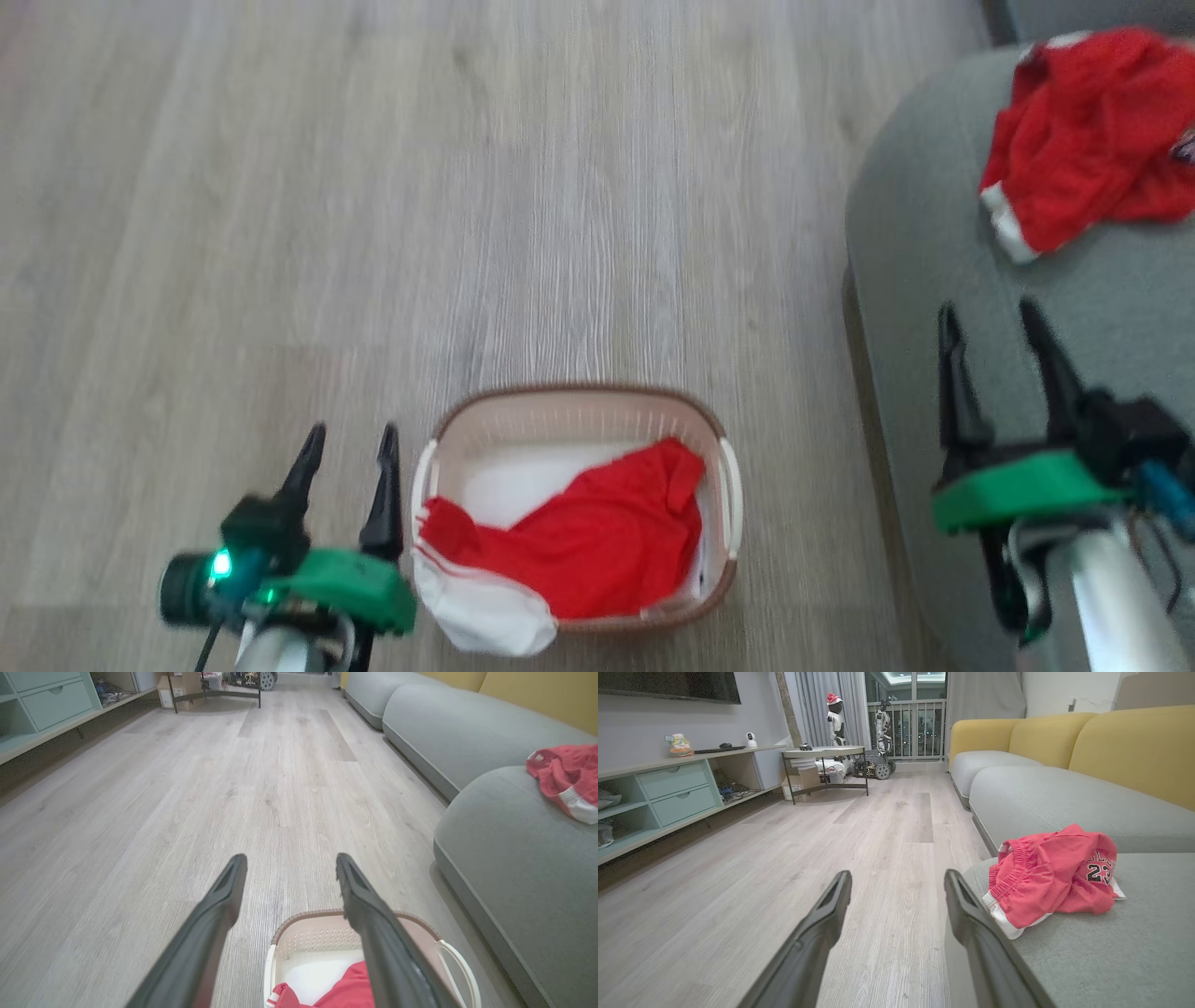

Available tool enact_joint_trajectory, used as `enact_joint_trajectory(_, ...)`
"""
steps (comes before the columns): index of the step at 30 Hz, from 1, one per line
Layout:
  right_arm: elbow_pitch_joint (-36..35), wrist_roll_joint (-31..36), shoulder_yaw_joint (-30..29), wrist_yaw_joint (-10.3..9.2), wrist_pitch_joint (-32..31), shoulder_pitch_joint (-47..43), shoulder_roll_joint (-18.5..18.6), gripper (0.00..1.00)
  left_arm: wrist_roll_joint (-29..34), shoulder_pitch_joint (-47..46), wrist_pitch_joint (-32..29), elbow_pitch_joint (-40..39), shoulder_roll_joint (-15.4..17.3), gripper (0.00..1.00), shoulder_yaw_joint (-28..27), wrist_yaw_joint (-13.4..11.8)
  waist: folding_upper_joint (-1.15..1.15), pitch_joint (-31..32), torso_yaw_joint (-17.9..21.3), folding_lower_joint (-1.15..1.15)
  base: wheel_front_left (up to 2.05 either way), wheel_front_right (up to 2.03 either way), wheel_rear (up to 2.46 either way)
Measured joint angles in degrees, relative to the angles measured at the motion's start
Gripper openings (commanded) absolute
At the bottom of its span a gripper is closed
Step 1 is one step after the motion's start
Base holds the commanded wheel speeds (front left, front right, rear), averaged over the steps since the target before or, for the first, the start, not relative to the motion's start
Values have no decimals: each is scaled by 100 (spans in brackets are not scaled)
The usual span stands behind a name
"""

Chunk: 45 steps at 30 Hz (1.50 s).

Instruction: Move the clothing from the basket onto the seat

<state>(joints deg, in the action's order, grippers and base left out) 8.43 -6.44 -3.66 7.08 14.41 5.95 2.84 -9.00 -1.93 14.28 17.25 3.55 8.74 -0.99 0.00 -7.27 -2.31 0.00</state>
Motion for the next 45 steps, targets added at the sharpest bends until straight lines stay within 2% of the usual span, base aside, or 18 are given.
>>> enact_joint_trajectory(8, -383, 92, -11, 0, 4, 795, 1, 100, 288, -923, 1, 648, -33, 100, 370, 100, 0, -887, 127, 0, 0, 0, 0)
enact_joint_trajectory(16, -672, 92, 110, 0, 5, 1593, 5, 100, 676, -2010, 0, 2241, -89, 100, 979, 237, 0, -1980, 445, 0, 0, 0, 0)
enact_joint_trajectory(31, -1470, -11, 256, 0, 7, 2246, 8, 100, 1137, -3789, -8, 4742, -115, 100, 1905, 339, -1, -3776, 1170, 1, 0, 0, 0)
enact_joint_trajectory(35, -1638, -19, 289, 0, 8, 2426, 8, 100, 1137, -4067, -8, 5010, -114, 100, 1994, 215, -1, -4118, 1320, 1, 0, 0, 0)
enact_joint_trajectory(45, -1895, -69, 342, 0, 31, 2569, 8, 100, 1287, -4529, -8, 5500, 1, 100, 2209, 87, -1, -4690, 1583, 1, 0, 0, 0)
